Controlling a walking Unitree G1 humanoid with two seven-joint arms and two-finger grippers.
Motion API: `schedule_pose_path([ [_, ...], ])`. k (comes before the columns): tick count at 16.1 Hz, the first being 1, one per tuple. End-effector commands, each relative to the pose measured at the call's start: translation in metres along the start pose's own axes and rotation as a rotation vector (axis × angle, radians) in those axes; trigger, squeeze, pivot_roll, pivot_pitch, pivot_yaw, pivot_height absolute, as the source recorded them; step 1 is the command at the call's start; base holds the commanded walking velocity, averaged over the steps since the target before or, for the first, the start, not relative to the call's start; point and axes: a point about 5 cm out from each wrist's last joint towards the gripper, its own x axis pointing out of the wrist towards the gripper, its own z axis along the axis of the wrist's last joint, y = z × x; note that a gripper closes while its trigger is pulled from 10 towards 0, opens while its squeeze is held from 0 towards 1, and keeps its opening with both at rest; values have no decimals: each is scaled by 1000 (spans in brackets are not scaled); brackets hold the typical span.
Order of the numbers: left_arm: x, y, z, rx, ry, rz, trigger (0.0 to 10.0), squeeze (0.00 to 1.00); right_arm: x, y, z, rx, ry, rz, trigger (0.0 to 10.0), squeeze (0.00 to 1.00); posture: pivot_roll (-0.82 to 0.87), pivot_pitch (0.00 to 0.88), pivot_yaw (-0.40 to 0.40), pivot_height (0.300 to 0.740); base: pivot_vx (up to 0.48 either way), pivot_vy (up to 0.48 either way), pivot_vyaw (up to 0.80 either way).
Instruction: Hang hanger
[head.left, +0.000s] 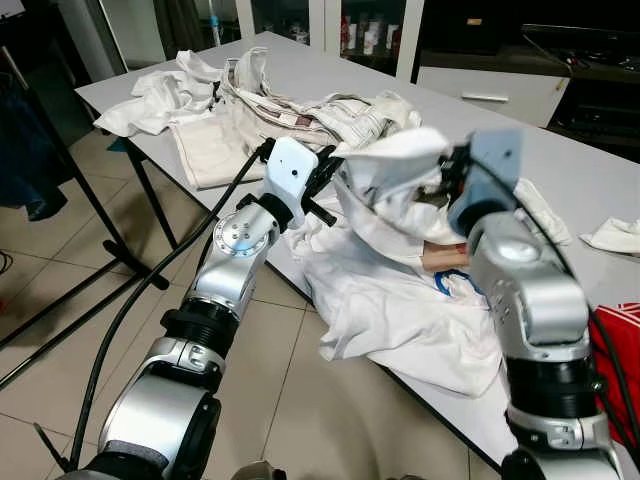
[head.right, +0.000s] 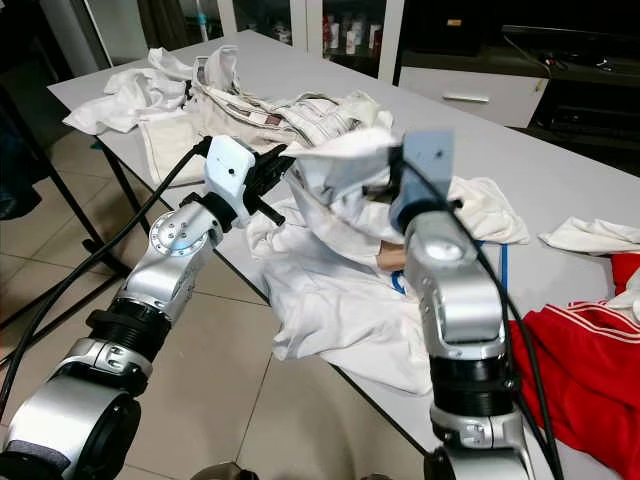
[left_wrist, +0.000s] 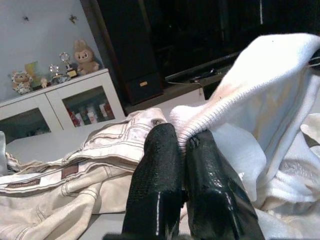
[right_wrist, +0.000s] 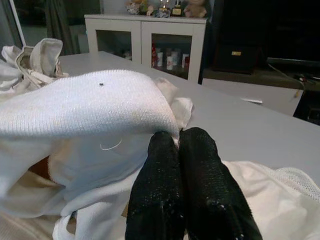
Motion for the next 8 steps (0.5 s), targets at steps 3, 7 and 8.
schedule_pose_path([
  [3,-2,4,1,15,-3,15,10000,0,0,-13,-1,-12,-12,-51,0,0,-34,0,52,723,0,0,0],
  [7,-2,5,1,16,-2,13,10000,0,-4,-26,5,-4,-54,-93,0,0,-41,0,59,723,0,0,0],
  [8,-1,5,1,17,-3,12,10000,0,-4,-28,6,-4,-62,-100,0,0,-42,0,61,723,0,0,0],
])
